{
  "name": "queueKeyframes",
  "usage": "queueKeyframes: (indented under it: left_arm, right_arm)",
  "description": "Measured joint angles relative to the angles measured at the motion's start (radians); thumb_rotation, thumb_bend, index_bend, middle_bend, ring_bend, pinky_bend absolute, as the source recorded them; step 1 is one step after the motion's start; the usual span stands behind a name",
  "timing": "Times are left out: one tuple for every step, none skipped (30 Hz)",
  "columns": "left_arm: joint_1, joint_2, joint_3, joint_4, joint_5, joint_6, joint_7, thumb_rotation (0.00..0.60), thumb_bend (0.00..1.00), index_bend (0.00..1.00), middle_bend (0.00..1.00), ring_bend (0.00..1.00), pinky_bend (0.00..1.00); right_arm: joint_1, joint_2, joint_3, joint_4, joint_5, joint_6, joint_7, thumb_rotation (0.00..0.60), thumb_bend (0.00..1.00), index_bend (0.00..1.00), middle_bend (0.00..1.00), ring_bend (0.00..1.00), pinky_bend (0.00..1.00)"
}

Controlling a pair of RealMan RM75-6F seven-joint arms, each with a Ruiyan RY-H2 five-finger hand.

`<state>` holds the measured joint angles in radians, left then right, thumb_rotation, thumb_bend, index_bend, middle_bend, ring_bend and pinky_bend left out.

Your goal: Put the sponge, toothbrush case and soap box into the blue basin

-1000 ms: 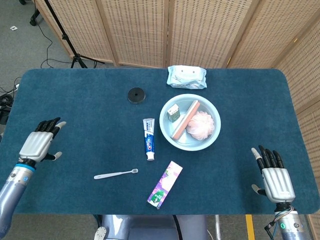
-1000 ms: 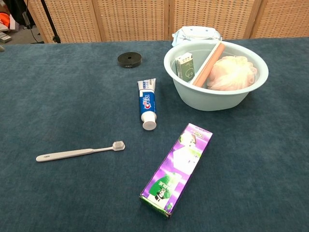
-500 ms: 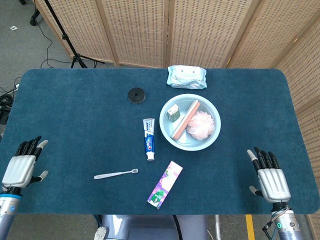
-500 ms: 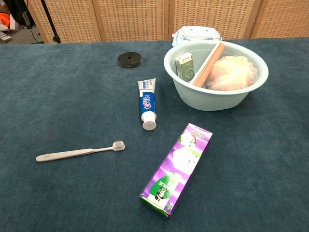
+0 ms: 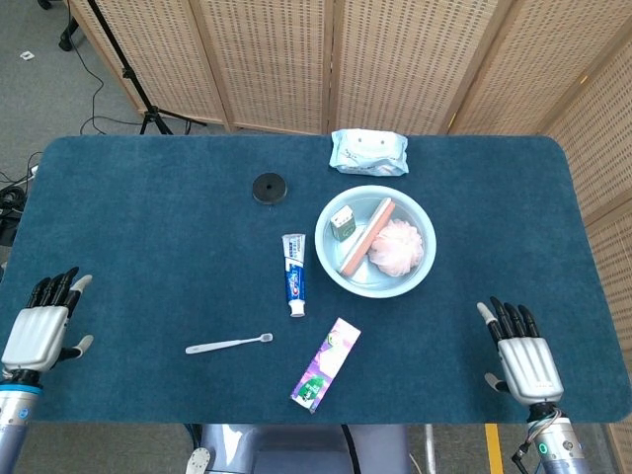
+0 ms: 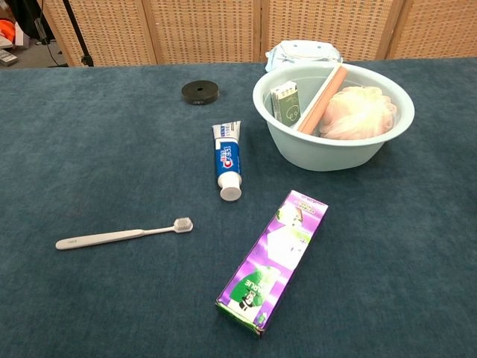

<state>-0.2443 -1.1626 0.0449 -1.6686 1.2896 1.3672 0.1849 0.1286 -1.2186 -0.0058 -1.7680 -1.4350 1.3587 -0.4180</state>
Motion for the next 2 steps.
queueKeyframes:
  left_arm:
    - [0.001, -0.001, -0.002, 0.002, 0.002, -0.001, 0.0, 0.6, 0.23, 0.0, 0.0, 0.0, 0.0]
    - [0.002, -0.002, -0.002, 0.002, 0.005, -0.003, 0.001, 0.6, 0.23, 0.0, 0.0, 0.0, 0.0]
  right_arm:
    - [-0.001, 0.001, 0.0, -0.001, 0.001, 0.0, -0.001, 0.6, 0.1, 0.0, 0.0, 0.0, 0.02]
    - [-0.001, 0.001, 0.0, -0.001, 0.001, 0.001, -0.001, 0.6, 0.1, 0.0, 0.0, 0.0, 0.02]
